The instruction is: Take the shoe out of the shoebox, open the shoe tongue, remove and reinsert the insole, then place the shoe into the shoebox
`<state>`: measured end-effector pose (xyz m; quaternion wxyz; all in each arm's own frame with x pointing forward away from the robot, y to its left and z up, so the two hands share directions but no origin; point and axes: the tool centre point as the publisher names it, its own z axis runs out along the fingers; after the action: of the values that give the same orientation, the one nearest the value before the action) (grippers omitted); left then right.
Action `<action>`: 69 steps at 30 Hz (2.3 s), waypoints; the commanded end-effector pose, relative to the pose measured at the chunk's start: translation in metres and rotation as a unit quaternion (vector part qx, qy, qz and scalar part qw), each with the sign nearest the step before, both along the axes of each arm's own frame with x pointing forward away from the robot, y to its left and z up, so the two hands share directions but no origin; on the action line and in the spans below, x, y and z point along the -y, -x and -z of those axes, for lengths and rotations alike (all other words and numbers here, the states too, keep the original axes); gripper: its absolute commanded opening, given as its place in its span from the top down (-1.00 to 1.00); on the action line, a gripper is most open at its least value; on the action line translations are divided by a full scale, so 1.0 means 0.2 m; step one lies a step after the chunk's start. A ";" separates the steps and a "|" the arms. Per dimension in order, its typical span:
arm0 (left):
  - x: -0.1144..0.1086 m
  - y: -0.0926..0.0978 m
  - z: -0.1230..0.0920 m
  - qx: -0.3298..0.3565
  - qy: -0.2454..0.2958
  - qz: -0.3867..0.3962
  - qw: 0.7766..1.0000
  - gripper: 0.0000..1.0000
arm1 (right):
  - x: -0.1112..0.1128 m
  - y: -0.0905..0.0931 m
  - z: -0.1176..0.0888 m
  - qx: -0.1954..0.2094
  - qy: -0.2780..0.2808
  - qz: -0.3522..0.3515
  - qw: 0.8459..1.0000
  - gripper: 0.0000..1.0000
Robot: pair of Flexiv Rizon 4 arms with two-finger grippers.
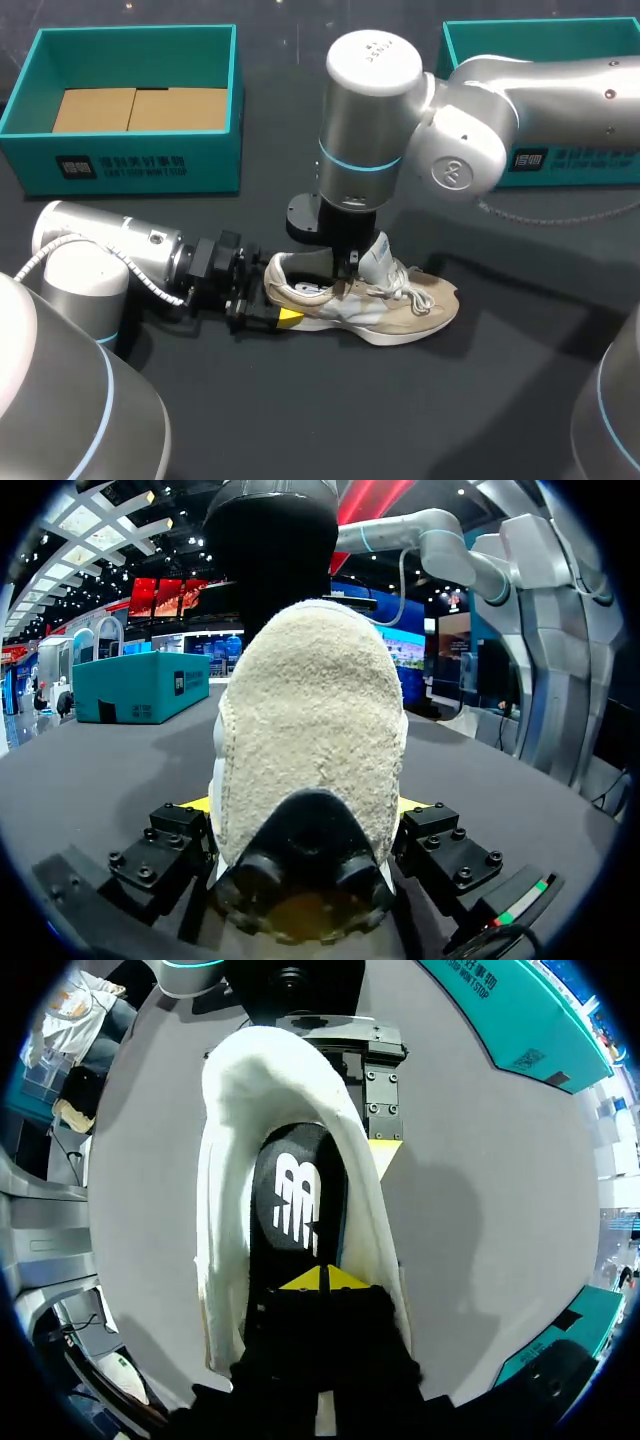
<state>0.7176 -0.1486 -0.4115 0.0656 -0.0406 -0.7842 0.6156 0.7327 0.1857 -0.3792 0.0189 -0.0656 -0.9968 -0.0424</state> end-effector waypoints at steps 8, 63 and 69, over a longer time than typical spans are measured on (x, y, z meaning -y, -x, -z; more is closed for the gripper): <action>0.00 0.00 0.01 0.000 0.000 0.000 1.000 1.00 | 0.07 0.03 0.00 -0.001 0.003 0.023 1.000 0.49; 0.00 0.00 0.01 0.000 0.000 0.000 1.000 1.00 | 0.11 0.12 -0.04 -0.027 -0.110 -0.021 0.993 1.00; 0.00 0.00 0.01 0.000 0.000 0.000 1.000 1.00 | 0.13 0.08 -0.05 -0.028 -0.142 -0.032 0.989 1.00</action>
<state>0.7174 -0.1485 -0.4112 0.0655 -0.0411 -0.7841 0.6158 0.7149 0.1675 -0.3664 0.0557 -0.0333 -0.9860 -0.1533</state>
